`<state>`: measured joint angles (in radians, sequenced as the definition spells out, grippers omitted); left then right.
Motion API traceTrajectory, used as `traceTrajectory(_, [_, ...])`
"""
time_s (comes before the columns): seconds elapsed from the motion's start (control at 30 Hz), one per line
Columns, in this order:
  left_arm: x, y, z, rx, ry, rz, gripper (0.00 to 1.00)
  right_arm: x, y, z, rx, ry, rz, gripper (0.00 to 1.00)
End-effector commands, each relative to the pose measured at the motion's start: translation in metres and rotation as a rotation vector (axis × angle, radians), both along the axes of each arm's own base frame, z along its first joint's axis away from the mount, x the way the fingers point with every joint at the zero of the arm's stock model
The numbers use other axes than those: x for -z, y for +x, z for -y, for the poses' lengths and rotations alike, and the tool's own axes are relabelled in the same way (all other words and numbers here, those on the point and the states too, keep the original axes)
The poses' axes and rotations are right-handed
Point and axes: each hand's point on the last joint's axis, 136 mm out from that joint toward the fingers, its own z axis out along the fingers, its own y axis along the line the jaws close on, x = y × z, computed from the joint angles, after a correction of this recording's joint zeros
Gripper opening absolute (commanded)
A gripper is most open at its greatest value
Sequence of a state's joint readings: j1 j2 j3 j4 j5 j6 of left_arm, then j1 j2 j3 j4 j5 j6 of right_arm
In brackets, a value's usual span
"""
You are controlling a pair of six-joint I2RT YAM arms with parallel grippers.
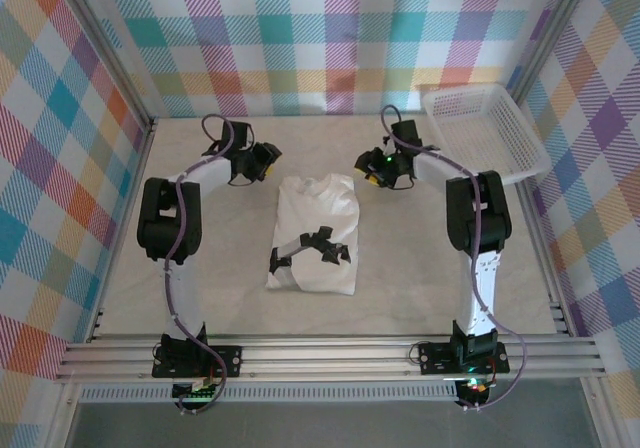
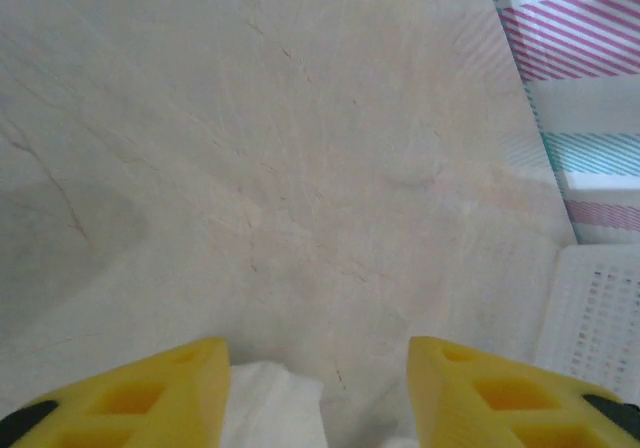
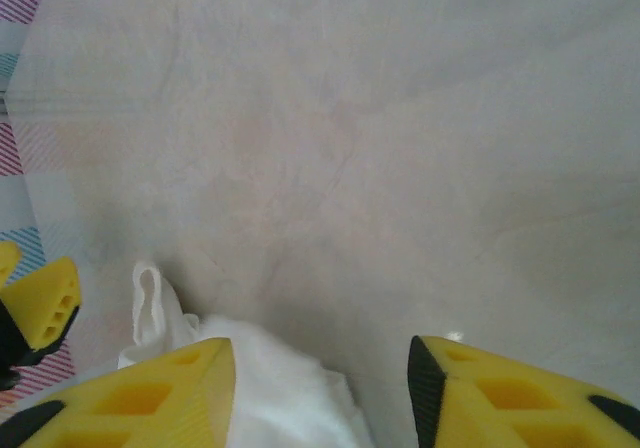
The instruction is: Fold the inside-out t-shirt
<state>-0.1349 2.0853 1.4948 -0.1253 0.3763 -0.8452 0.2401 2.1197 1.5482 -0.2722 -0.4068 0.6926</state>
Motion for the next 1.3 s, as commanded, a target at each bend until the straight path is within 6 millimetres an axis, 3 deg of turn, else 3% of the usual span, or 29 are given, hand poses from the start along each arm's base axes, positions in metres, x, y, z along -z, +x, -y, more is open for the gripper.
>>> traceTrajectory(0.0, [-0.013, -0.013, -0.011, 0.039, 0.043, 0.015, 0.54, -0.012, -0.023, 0.01, -0.052, -0.058, 0.013, 0.55])
traceTrajectory(0.13, [-0.008, -0.045, -0.012, 0.105, 0.103, -0.003, 0.56, -0.003, -0.059, 0.003, -0.109, -0.029, -0.003, 0.58])
traceTrajectory(0.27, [0.003, -0.076, 0.004, 0.218, 0.178, -0.044, 0.56, 0.015, -0.083, -0.012, -0.185, -0.077, 0.001, 0.63])
traceTrajectory(0.47, [0.023, -0.086, 0.016, 0.257, 0.202, -0.085, 0.57, 0.038, -0.075, -0.032, -0.25, -0.13, 0.001, 0.66])
traceTrajectory(0.63, [0.019, -0.084, 0.016, 0.25, 0.199, -0.075, 0.57, 0.047, -0.071, -0.058, -0.285, -0.082, -0.016, 0.61])
traceTrajectory(0.93, [0.03, -0.089, 0.023, 0.224, 0.136, -0.076, 0.58, 0.054, -0.085, -0.093, -0.335, 0.001, -0.067, 0.4])
traceTrajectory(1.03, [0.036, -0.091, 0.021, 0.213, 0.14, -0.089, 0.58, 0.054, -0.086, -0.094, -0.325, 0.004, -0.069, 0.16])
traceTrajectory(1.13, [0.042, -0.09, 0.019, 0.218, 0.16, -0.114, 0.57, 0.04, -0.082, -0.092, -0.326, -0.015, -0.037, 0.0])
traceTrajectory(1.27, [0.061, -0.097, 0.012, 0.216, 0.204, -0.2, 0.57, 0.016, -0.076, -0.091, -0.33, -0.024, 0.019, 0.0])
